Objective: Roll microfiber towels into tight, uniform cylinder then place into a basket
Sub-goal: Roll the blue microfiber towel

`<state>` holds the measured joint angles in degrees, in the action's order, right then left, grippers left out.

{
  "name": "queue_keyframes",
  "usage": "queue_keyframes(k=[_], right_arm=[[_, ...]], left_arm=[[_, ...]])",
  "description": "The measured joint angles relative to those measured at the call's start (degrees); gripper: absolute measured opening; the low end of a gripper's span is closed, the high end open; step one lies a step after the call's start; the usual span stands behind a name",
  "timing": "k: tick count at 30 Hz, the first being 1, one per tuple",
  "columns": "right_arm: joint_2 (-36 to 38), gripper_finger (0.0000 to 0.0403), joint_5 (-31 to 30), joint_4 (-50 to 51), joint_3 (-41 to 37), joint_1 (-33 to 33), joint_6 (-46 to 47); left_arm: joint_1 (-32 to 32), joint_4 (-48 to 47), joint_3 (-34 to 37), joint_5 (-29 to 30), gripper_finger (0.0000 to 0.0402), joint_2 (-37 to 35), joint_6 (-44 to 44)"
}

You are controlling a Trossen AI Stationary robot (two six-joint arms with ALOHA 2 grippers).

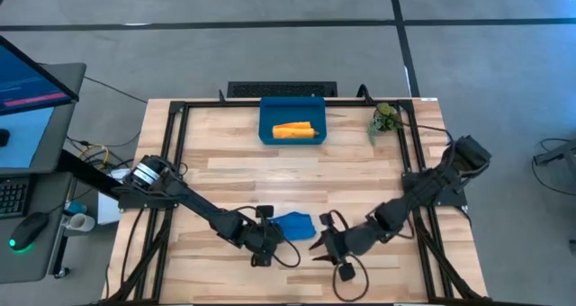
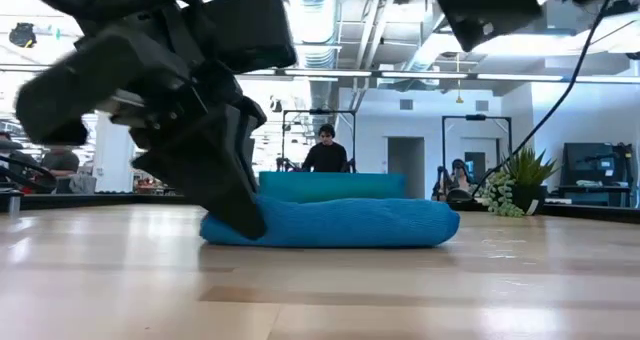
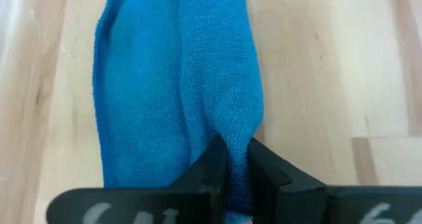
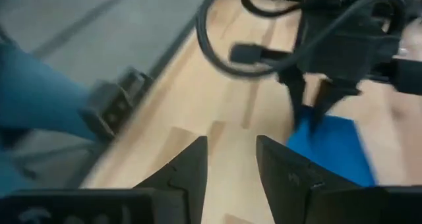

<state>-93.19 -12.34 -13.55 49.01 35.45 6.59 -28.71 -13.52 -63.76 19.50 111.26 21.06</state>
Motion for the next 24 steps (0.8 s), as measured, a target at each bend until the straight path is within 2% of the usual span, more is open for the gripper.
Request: queue_keyframes(k=[3,8,14,19,24], right_arm=[[-2.55,0.0153,-4.20,-0.30,0.00,1.12,-5.50],[-8.14,0.0162,-5.07,-2.06,-0.02,0.55,-11.65],[-13.61,0.0197,-9.71,-3.20,1.14,-0.58,-17.18],[-16.49,0.0229,-10.71,-0.96,2.86,-2.01,-17.60],[-17.90,0.0233,-10.88,3.70,4.13,-3.77,-14.46]], left_arm=[[0.00,-0.07,0.08,-0.54,0.0019,-0.74,-0.42],[0.00,0.01,0.08,-1.05,0.0022,-1.07,-0.71],[0.02,0.17,0.08,-1.91,0.0020,-1.18,-0.88],[0.02,-0.04,0.02,-1.68,0.0023,-1.27,-0.88],[0.04,-0.04,-0.01,-1.40,0.0021,-1.33,-0.90]])
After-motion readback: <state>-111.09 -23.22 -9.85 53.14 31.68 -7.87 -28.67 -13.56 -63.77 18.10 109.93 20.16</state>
